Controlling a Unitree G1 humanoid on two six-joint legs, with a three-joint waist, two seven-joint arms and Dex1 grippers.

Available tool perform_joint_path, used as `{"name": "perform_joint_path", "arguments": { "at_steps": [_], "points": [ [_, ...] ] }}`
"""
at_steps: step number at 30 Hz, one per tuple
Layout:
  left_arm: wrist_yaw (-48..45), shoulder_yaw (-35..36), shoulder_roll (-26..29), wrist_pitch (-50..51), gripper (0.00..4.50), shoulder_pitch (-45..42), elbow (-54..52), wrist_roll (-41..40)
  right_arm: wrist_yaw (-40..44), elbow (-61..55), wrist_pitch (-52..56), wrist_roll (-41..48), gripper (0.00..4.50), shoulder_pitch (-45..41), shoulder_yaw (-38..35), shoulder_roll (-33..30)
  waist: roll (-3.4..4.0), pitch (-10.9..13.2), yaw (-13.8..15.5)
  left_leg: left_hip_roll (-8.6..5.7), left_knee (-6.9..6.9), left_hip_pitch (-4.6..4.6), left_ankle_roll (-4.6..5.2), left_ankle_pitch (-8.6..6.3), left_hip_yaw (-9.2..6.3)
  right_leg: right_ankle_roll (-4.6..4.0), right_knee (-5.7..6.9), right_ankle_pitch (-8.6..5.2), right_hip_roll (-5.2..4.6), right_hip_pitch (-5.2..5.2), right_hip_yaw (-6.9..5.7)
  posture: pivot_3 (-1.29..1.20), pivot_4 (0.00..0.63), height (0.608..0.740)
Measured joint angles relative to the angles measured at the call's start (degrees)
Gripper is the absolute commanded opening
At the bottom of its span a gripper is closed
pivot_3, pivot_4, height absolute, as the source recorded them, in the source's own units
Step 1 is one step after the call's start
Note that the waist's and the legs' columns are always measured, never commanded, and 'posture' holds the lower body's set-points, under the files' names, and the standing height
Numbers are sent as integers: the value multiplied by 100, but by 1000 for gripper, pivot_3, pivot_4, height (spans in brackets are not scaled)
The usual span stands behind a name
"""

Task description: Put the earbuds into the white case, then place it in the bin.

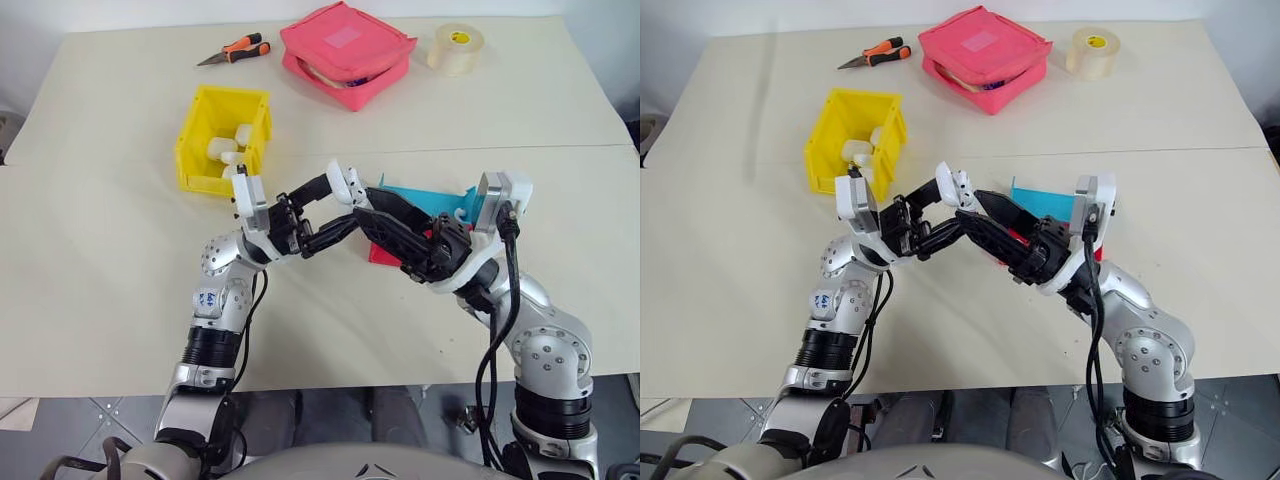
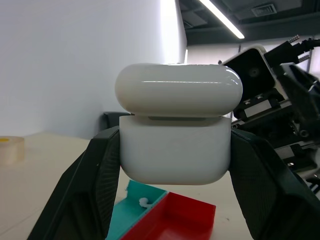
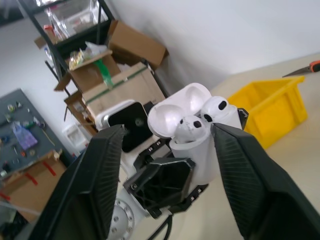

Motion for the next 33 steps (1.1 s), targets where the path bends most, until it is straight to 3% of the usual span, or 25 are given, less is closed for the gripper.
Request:
{"name": "perform_joint_path", "arguments": {
  "at_steps": [1,3,6,9,15,21,28,33],
  "points": [
    [-5,-2,91,23,2800,1,-13,5,47,5,13,29,2796,48,-85,-134,0,0,-5,0,-2,4,0,0,1,0,0,0,0,2,0,0,150,740],
    [-3,-14,482,83,2800,38,-69,158,255,19,24,-58,2232,153,-245,-589,0,0,-11,2,-7,7,0,0,3,0,0,0,2,2,0,0,150,740],
    [-72,-69,1316,125,2800,113,-68,675,703,72,-49,-533,1151,245,-388,-1340,0,0,-33,7,-19,15,0,0,20,0,-4,0,7,1,4,0,150,740],
    [-264,-210,1790,123,2800,120,-68,999,1065,144,-161,-972,80,113,-253,-1655,0,0,-17,7,-16,17,1,0,33,0,-8,0,6,10,3,0,150,740],
    [-519,-667,2059,295,2800,-47,-92,1364,1540,203,-106,-1373,34,-792,490,-1841,-2,1,6,7,-7,13,4,-3,15,1,-11,1,5,15,0,0,150,740],
    [-495,-846,1879,656,2800,-228,-467,1358,1422,290,278,-1718,34,-1723,1351,-1487,-3,2,-12,7,-8,12,4,-3,0,1,-10,1,5,12,0,0,150,740],
    [-403,-862,1735,716,2800,-148,-474,1369,1482,758,430,-2132,34,-1917,1594,-1485,-3,2,-16,6,-7,11,4,-3,0,1,-10,1,4,10,-3,0,150,740],
    [-391,-861,1685,698,2800,16,-494,1361,1738,946,168,-2393,34,-1423,1407,-1707,-3,2,-3,5,-5,10,5,-3,-2,1,-11,1,2,12,-4,0,150,740]
  ]
}}
